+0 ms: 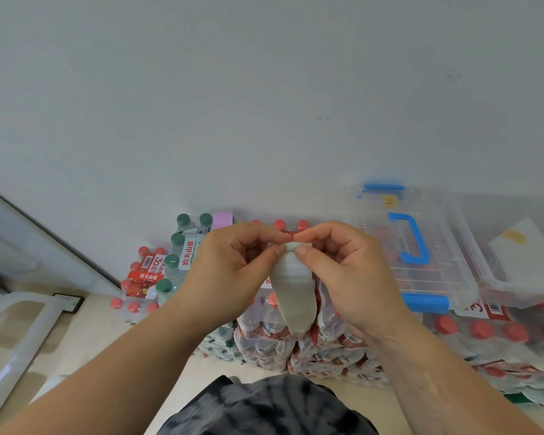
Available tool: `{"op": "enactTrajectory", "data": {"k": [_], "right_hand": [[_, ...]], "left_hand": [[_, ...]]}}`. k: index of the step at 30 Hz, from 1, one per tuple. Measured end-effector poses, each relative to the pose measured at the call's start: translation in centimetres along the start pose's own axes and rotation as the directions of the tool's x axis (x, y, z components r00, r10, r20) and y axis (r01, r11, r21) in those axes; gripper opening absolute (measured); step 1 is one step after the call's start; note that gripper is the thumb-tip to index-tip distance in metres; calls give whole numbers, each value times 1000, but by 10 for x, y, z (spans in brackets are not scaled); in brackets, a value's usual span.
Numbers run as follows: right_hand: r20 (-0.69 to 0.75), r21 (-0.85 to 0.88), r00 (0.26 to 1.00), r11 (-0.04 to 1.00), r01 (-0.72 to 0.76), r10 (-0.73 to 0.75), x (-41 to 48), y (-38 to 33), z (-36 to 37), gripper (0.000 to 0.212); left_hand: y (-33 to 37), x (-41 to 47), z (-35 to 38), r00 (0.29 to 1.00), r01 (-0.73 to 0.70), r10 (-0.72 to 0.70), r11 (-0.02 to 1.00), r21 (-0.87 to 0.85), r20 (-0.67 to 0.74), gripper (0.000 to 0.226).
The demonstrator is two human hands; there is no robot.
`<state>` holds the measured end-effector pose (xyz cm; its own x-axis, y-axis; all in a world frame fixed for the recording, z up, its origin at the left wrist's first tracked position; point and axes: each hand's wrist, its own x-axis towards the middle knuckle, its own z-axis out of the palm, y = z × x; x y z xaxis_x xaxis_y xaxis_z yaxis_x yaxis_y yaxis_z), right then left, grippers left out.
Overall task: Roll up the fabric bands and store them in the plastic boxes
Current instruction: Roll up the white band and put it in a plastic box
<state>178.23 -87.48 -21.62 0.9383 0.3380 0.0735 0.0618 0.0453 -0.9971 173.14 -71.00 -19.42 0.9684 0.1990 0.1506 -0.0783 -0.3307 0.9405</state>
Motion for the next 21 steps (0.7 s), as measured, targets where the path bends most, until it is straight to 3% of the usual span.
{"op": "enactTrajectory", "data": {"k": [3,10,17,21], "right_hand": [[62,-65,998,998,-3,7,4,-2,-3,5],[15,-10,999,999,-42,42,3,2,1,16],[39,-72,999,997,15,-13,2,1,-5,17],[5,19,1000,1000,13,-13,2,2,1,22]], "left_hand": [[-2,1,1,999,3,-2,1000,10,-37,23],[-2,6,0,997,68,-71,988,-137,-11,16],[-4,4,-1,999,44,-46,993,-109,-12,17],[-4,4,0,1000,18,-20,993,-115,-18,18]]}}
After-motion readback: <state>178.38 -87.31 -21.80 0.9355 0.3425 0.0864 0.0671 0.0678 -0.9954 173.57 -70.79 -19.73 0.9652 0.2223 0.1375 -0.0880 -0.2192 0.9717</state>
